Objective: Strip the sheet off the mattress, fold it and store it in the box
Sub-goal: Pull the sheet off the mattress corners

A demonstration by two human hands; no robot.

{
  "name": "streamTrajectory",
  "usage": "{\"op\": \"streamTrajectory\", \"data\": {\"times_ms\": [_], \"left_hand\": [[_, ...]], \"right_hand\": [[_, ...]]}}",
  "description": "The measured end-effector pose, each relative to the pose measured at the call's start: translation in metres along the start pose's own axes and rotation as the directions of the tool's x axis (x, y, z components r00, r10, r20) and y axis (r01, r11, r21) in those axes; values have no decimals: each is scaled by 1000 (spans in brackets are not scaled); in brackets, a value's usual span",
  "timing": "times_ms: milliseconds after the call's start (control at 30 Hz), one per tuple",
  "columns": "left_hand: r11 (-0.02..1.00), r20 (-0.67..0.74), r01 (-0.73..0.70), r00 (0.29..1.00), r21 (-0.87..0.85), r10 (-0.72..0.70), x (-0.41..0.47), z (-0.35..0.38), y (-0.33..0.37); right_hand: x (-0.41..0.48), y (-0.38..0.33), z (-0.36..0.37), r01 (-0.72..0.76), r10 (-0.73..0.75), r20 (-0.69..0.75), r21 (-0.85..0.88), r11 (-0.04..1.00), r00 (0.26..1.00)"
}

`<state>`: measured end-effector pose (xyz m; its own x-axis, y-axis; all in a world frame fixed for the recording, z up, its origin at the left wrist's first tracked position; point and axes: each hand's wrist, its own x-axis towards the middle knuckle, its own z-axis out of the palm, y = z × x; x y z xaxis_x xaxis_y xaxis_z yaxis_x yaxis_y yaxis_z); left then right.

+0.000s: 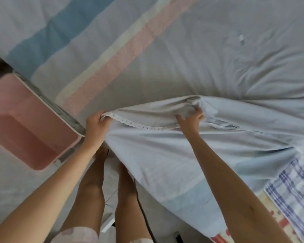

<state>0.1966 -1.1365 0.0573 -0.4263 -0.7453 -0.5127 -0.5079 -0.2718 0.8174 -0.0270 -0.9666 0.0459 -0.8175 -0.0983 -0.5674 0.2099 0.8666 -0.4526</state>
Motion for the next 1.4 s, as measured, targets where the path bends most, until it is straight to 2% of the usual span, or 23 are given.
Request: {"op": "streamTrajectory", "data": {"times_ms": [33, 67, 100, 133, 167, 200, 267, 367, 433, 500, 567, 667, 767, 867, 1000, 1100, 1233, 1333, 1400], "left_hand": [[1000, -19, 18, 1000, -5, -19, -1, 0, -1], [999, -38, 36, 999, -3, -36, -2, -1, -3], [998, -53, 55, 997, -4, -55, -3, -2, -5], [998, -66, 66, 996, 2, -66, -4, -4, -8], [997, -71, 70, 995, 13, -69, -5, -6, -11], [998, -71, 63, 996, 24, -61, -5, -8, -13], [998, -71, 34, 997, 52, -30, -7, -11, -13], [996, -99, -11, 995, 90, 20, -7, -15, -11], [996, -145, 1, 989, 92, 12, -4, -20, -14], [998, -207, 16, 978, 62, -3, 0, -29, -19], [999, -288, -5, 957, 36, 15, 8, -47, -24], [1000, -406, 2, 914, 8, 1, 18, -85, -31], [996, -489, 85, 868, -15, -82, 39, -119, -33], [992, -551, 127, 826, -19, -116, 74, -162, -32], [991, -609, 137, 786, 11, -102, 136, -211, -24], [997, -642, 60, 763, -41, -72, 187, -255, -19], [998, -683, -30, 730, -64, -22, 247, -308, -27], [998, -698, 48, 714, -36, -60, 284, -337, -41], [992, -672, 128, 734, 4, -93, 302, -343, -53]], "right_hand": [[2, -5, 0, -214, 224, -21, 225, 951, 974], [3, -10, -2, -393, 419, 41, 438, 809, 907], [5, -13, -4, -511, 525, 165, 587, 628, 835], [7, -15, -7, -567, 551, 269, 663, 489, 790], [8, -16, -9, -577, 541, 323, 709, 405, 777], [8, -16, -9, -556, 534, 320, 745, 368, 783], [4, -17, -10, -477, 567, 201, 785, 395, 799], [-9, -39, -9, -211, 528, -118, 828, 520, 841], [-16, -69, -8, -1, 383, -305, 781, 625, 872], [-16, -108, -4, 181, 153, -400, 679, 711, 904], [-13, -152, 8, 280, -57, -383, 556, 783, 922], [-14, -207, 45, 421, -352, -251, 324, 847, 902], [-9, -257, 97, 493, -486, -87, 122, 861, 870], [-3, -319, 149, 606, -606, -2, -14, 795, 795], [12, -400, 197, 654, -659, -24, -106, 749, 751], [17, -458, 235, 684, -692, -41, -115, 720, 721], [22, -513, 282, 772, -772, 68, -150, 618, 631], [22, -538, 323, 757, -741, 151, -119, 643, 654], [30, -543, 350, 736, -698, 255, -103, 669, 669]]}}
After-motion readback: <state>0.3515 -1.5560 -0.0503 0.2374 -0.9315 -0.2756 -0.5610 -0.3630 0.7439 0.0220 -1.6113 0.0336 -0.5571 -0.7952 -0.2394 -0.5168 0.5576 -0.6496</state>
